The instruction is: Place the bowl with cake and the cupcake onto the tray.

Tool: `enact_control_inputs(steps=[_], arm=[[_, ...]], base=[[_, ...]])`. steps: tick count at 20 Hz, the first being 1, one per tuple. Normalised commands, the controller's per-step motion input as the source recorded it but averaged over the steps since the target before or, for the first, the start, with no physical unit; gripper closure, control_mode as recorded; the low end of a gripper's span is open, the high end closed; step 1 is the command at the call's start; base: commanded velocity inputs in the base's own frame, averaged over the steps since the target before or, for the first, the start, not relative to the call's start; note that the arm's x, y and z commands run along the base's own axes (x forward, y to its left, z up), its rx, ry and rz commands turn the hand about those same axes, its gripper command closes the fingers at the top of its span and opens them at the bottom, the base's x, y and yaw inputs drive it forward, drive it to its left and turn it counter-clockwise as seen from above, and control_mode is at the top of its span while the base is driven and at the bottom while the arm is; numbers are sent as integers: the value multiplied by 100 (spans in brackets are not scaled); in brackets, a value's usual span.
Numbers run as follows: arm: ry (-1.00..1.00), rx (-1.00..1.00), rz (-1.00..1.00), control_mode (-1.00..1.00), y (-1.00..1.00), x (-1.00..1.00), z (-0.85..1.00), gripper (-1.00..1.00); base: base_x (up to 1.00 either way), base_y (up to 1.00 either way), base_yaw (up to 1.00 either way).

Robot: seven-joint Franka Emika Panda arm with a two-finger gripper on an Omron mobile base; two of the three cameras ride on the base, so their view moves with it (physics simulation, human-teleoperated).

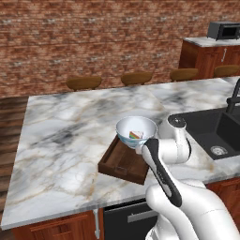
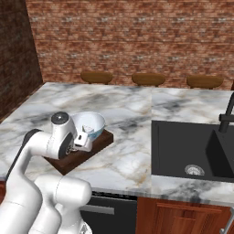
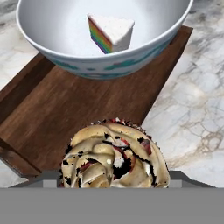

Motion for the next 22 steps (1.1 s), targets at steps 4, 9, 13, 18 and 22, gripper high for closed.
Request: enact_control_inputs(steps=[4, 9, 13, 18, 22], arm=[[1, 0, -4, -100, 48, 0, 0, 100], [5, 0, -2, -100, 33, 4, 0, 100], [5, 0, -3, -100, 22, 26, 0, 100], [9, 0, -4, -100, 26, 47, -2, 100], [13, 0, -3, -100, 26, 42, 0, 100]], base=[[0, 0, 0], [0, 0, 0], [0, 0, 0], [0, 0, 0], [0, 0, 0]])
